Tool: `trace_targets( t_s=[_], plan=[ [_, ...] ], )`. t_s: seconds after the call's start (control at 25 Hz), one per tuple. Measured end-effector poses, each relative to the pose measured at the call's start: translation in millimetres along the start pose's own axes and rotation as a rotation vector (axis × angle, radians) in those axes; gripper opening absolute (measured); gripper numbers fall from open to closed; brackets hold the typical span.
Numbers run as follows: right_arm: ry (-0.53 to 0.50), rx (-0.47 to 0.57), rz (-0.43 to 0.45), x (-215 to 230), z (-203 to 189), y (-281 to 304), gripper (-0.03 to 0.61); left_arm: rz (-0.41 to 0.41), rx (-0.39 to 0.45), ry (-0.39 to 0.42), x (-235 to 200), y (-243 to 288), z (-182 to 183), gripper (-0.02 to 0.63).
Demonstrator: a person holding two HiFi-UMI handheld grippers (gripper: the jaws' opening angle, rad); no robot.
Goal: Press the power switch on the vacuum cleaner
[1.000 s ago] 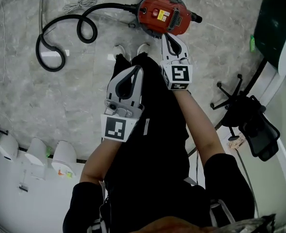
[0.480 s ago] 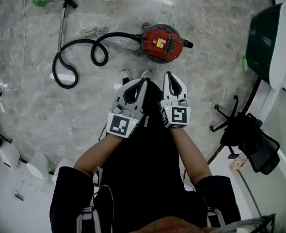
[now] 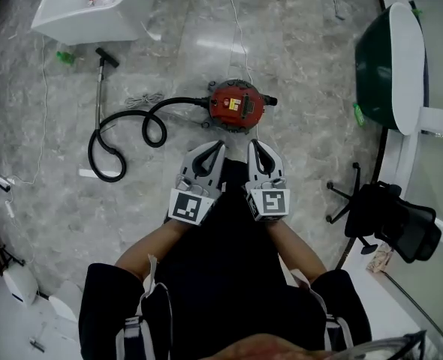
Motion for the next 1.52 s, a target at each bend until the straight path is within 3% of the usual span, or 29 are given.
trace_targets(
  t_s=[0.2, 0.52, 0.64, 0.84, 1.52],
  plan=[
    [-0.01, 0.088, -0.018, -8.6, 38.8, -24.6, 0.015, -0.067, 0.042, 0.034, 22.0, 0.3, 33.7, 0.018],
    [-0.042, 0.208, -0.013, -33.8, 79.8, -27.7, 0.015, -0.075, 0.095, -0.032, -5.6, -4.8, 76.1, 0.018],
    [-0.048, 0.239, -0.013, -36.5, 94.6, -30.1, 0.015, -0.075, 0.129, -0.005, -12.2, -10.2, 89.4, 0.018],
    [-0.072, 0.275, -0.001, -46.6, 106.7, -35.4, 0.015, -0.064, 0.178, 0.031, -10.7, -16.2, 93.0, 0.018],
    [-0.11, 0.297, 0.007, -66.0, 108.7, -26.3, 0.015, -0.06, 0.192, 0.065, -21.0, -35.5, 94.9, 0.018]
  ],
)
Point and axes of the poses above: the fingertips, and each gripper's own axes: y forward along the fingers, x to its right, z out of its top, the point moved 9 cm from there along -y, backward along the fingers, and after that the axes turned 7 degrees about z, right-handed, at the moved point
